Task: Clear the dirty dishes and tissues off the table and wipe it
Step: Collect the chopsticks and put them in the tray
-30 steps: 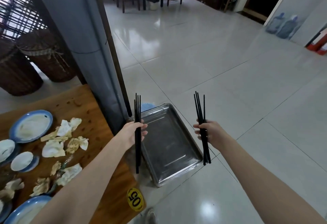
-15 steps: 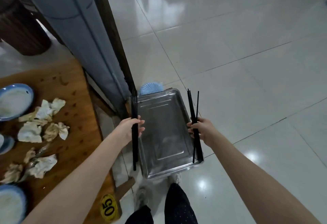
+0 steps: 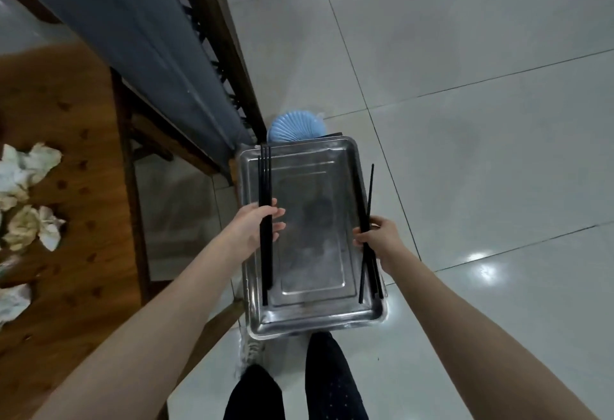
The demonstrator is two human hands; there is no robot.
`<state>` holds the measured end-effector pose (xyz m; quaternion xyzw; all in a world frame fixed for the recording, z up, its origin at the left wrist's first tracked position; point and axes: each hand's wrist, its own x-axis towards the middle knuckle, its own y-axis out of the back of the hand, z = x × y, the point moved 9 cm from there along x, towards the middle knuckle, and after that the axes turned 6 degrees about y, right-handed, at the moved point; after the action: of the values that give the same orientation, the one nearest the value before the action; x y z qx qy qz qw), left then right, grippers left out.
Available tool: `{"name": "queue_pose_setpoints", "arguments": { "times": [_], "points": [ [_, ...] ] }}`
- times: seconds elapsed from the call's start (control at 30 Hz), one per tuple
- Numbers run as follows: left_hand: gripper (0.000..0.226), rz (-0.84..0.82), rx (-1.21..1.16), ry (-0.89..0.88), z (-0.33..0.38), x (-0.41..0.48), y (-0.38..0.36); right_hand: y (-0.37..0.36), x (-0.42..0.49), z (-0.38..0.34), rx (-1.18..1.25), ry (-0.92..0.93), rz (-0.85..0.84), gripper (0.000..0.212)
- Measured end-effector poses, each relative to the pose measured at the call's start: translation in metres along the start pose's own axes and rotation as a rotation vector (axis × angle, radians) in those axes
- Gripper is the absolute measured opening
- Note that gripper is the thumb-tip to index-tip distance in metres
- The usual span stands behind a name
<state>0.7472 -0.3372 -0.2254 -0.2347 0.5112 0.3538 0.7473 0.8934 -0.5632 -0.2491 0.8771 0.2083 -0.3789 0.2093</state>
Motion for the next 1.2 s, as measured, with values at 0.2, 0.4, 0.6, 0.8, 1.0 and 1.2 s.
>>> {"name": "queue_pose_setpoints", "arguments": {
  "times": [0.2, 0.4, 0.6, 0.8, 1.0, 1.2],
  "points": [
    [0.016, -0.011, -0.039, 0.025, -0.019, 0.047, -0.006, -0.010, 0.051, 0.030, -0.235, 0.095, 0.069, 0.041],
    [0.018, -0.077, -0.074, 0.058, -0.039, 0.074, -0.008, -0.019, 0.094, 0.062, -0.391, 0.116, 0.084, 0.035],
    [0.018, -0.068, -0.084, 0.072, -0.050, 0.089, 0.005, -0.028, 0.111, 0.080, -0.396, 0.086, 0.109, 0.046],
    [0.019, -0.068, -0.078, 0.072, -0.046, 0.082, 0.002, -0.023, 0.096, 0.067, -0.309, 0.099, 0.127, 0.057],
    [0.019, -0.105, -0.021, 0.060, -0.032, 0.060, -0.026, -0.002, 0.059, 0.021, -0.051, 0.175, 0.084, 0.040],
    [0.020, -0.096, 0.041, 0.053, -0.026, 0.056, -0.063, 0.024, 0.032, -0.010, 0.236, 0.108, -0.037, 0.030]
  ]
}}
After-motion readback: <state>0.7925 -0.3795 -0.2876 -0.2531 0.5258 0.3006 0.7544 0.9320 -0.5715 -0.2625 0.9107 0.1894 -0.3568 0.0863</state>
